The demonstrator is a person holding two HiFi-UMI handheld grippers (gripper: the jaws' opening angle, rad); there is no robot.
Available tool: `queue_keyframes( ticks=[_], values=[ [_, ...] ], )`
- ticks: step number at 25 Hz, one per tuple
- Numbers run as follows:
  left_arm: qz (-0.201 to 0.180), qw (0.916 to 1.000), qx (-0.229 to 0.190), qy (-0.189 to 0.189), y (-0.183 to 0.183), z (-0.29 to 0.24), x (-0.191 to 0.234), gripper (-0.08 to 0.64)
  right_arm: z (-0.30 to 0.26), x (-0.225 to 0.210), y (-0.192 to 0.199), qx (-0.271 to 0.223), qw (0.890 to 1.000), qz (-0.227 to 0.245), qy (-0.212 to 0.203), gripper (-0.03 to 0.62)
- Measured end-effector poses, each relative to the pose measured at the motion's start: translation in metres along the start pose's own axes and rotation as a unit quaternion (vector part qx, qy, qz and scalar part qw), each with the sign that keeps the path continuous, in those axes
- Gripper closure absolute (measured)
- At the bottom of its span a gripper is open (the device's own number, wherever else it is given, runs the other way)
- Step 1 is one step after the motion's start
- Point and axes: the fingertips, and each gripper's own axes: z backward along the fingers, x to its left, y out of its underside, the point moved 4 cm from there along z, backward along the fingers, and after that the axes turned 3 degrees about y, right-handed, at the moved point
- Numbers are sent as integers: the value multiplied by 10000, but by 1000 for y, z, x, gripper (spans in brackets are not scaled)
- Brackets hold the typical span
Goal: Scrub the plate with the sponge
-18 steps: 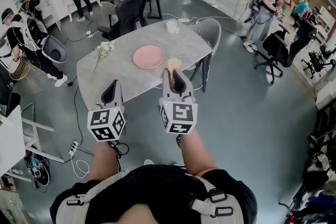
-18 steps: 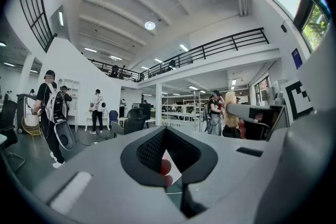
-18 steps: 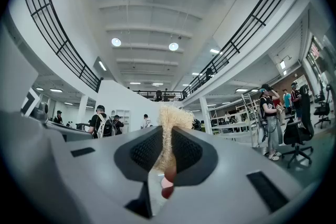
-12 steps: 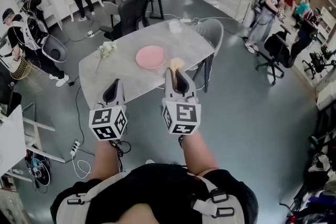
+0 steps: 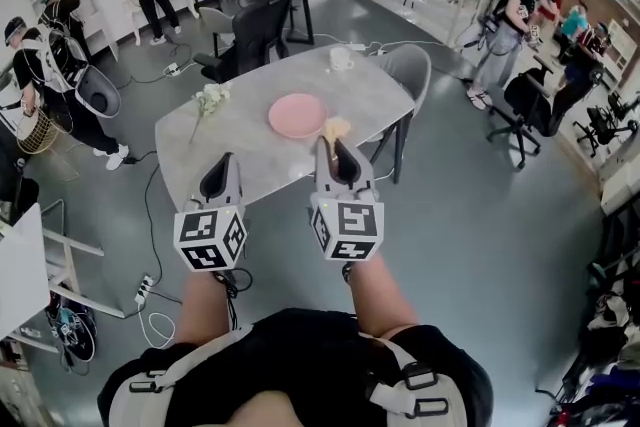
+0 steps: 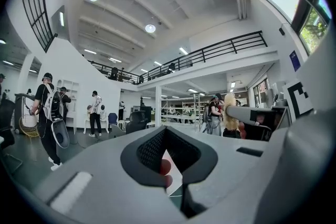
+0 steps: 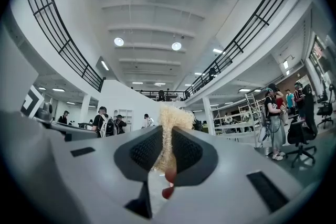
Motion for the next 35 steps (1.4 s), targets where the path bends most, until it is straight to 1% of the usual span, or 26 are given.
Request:
queue_keyframes(
  ticks=[3, 7, 11, 15, 18, 21, 26, 30, 35],
  values=[
    [-1, 10000, -79, 38, 1, 5, 15, 565, -3, 16, 3, -38, 10000, 35, 8, 540],
    [38, 9995, -292, 91, 0, 12, 34, 565, -8, 34, 9, -26, 10000, 63, 71, 540],
    [44, 9995, -264, 152, 3, 9, 48, 565, -18, 42, 11, -46, 9999, 104, 106, 540],
    [19, 9996, -219, 177, 7, -7, 49, 565, -28, 36, 15, -67, 9999, 99, 117, 540],
    [-75, 9997, -53, 218, 16, -19, 45, 565, -33, 24, 30, 44, 9998, -17, 195, 540],
    [-89, 9999, -49, 125, 22, -37, 45, 565, -48, 12, 43, 125, 9997, -87, 210, 540],
    [-63, 9999, -143, -10, 23, -93, 47, 565, -96, -24, 57, 47, 9996, -192, 205, 540],
    [-77, 9999, -70, -59, 26, -156, 43, 565, -148, -64, 67, 106, 9993, -309, 169, 540],
    [-61, 9999, 8, -160, 17, -239, 35, 565, -219, -116, 67, 191, 9993, -319, 1, 540]
  ],
)
